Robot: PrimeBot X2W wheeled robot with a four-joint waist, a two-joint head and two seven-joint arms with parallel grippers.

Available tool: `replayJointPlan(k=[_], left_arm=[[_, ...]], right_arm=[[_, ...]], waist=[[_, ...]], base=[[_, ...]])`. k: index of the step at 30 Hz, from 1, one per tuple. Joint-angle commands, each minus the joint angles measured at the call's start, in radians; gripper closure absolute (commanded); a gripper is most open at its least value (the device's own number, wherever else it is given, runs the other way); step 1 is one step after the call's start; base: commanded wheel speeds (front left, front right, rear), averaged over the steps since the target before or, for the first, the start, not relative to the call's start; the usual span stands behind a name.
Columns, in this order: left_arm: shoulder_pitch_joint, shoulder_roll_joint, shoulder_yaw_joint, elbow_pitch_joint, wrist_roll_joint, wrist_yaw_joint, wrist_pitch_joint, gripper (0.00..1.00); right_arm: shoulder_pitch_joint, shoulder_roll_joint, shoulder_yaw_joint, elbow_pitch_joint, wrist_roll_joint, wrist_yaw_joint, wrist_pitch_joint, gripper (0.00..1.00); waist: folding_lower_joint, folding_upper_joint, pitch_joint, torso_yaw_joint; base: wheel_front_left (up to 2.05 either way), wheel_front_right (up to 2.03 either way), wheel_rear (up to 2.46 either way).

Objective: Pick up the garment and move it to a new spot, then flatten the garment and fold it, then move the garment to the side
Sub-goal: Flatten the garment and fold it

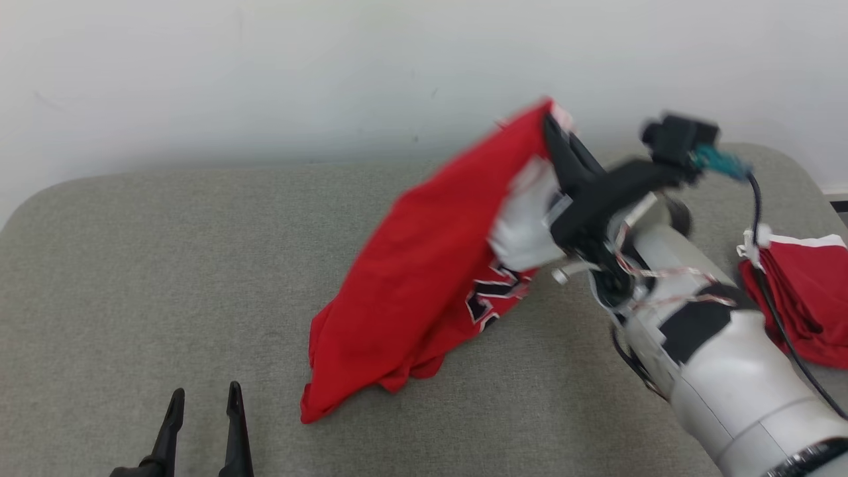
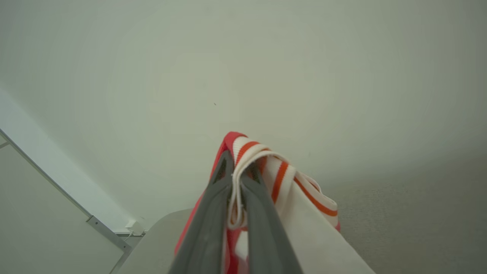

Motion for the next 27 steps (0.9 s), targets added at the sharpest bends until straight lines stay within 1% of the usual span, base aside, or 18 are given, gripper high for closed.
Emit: replayJointPlan(k=[1,5,8,12,16,19,21,24,27], left_arm=[[0.01,0.0,0.003,-0.005,-0.003,0.004,-0.001,0.0],[0.013,0.0,0.005,-0.006,-0.002,0.003,-0.001,0.0],[0.012,0.0,0.006,-0.007,-0.002,0.003,-0.001,0.0],[0.006,0.0,0.002,-0.005,-0.003,0.006,-0.001,0.0],[-0.006,0.0,-0.003,-0.006,0.0,0.005,-0.001,0.0],[-0.014,0.0,-0.002,-0.002,0.003,0.002,-0.001,0.0],[-0.016,0.0,0.001,0.0,0.004,0.0,-0.001,0.0],[-0.01,0.0,0.006,0.001,0.004,-0.007,-0.001,0.0],[0.001,0.0,0.01,-0.001,0.003,-0.004,-0.001,0.0]], right_arm=[[0.009,-0.003,-0.006,0.01,-0.009,-0.002,-0.009,1.0],[0.085,-0.055,-0.058,0.11,-0.022,-0.002,-0.04,1.0],[0.128,-0.076,-0.091,0.154,-0.025,-0.002,-0.057,1.0],[0.179,-0.085,-0.125,0.194,-0.024,-0.002,-0.069,1.0],[0.21,-0.071,-0.14,0.198,-0.034,-0.002,-0.076,1.0],[0.226,-0.071,-0.135,0.163,-0.049,-0.002,-0.078,1.0],[0.24,-0.076,-0.133,0.117,-0.059,-0.002,-0.078,1.0],[0.276,-0.081,-0.148,0.001,-0.044,-0.002,-0.064,1.0],[0.336,-0.115,-0.167,-0.15,-0.057,-0.002,-0.028,1.0]], waist=[[0.0,-0.0001,0.001,-0.005],[0.0,-0.0001,0.004,-0.019],[0.0,-0.0001,0.006,-0.034],[0.0,-0.0001,0.008,-0.053],[0.0,-0.0001,0.012,-0.065],[0.0,-0.0001,0.013,-0.068],[0.0,-0.0001,0.01,-0.068],[0.0,-0.0001,0.005,-0.067],[0.0,-0.0001,0.001,-0.069]], base=[[0.0,0.0,0.0],[0.0,0.0,0.0],[0.0,0.0,0.0],[0.0,0.0,0.0],[0.0,0.0,0.0],[0.0,0.0,0.0],[0.0,0.0,0.0],[0.0,0.0,0.0],[0.0,0.0,0.0]])
